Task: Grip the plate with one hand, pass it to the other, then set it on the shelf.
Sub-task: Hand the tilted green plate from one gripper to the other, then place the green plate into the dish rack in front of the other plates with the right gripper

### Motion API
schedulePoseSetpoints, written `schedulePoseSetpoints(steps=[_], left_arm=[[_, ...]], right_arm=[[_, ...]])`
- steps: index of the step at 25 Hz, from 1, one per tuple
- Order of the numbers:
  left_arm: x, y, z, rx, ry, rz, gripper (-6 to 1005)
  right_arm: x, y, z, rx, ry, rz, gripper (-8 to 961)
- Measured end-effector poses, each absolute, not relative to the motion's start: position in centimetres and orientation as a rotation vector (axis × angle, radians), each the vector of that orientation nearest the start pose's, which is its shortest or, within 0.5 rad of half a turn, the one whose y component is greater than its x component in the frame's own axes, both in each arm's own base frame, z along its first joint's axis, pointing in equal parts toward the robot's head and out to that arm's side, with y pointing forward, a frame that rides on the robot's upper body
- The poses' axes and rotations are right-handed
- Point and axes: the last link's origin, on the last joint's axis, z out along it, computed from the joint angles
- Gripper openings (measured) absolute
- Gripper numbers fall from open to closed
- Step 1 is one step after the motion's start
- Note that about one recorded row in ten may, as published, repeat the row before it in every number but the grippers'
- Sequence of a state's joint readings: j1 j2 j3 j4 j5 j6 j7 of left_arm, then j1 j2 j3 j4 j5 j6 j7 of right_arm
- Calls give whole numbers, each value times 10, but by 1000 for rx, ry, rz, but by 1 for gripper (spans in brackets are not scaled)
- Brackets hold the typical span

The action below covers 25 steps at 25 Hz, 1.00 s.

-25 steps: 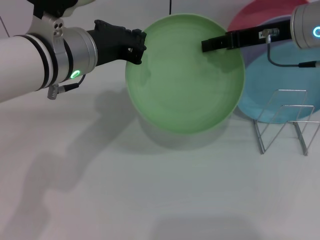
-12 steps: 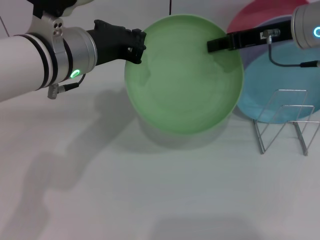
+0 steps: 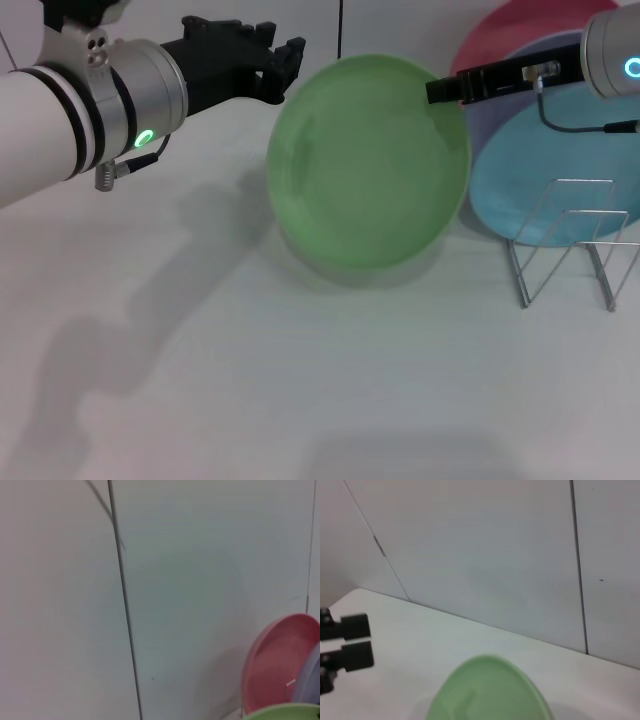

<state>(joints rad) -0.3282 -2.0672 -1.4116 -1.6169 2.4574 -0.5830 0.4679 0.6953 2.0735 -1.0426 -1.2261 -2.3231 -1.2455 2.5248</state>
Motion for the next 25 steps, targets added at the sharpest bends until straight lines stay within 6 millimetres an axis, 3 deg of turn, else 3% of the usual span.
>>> schedulePoseSetpoints(steps=[4, 12, 13, 15, 16, 20, 21, 22, 25], left_arm=[[-104, 371, 11, -2180, -485, -462, 266], [-111, 370, 16, -2122, -462, -482, 617], [-111, 370, 16, -2122, -462, -482, 656], [-122, 372, 20, -2044, -443, -512, 735], [-126, 372, 21, -2016, -434, -523, 743], [-132, 370, 22, -1957, -409, -553, 772], [-145, 364, 22, -1823, -345, -611, 780], [-145, 364, 22, -1823, -345, -611, 788], [-170, 361, 26, -1636, -350, -710, 795]], right_arm=[[149, 425, 51, -2359, 1018, 284, 141], [143, 424, 58, -2364, 915, 269, 68], [139, 422, 65, -2377, 794, 256, 61], [138, 422, 69, -2379, 726, 251, 52], [134, 423, 80, -2375, 594, 239, 47], [129, 424, 95, -2355, 450, 240, 33], [124, 424, 101, -2355, 335, 222, 32], [124, 424, 101, -2355, 335, 222, 32], [109, 422, 112, -2342, 52, 147, 31]])
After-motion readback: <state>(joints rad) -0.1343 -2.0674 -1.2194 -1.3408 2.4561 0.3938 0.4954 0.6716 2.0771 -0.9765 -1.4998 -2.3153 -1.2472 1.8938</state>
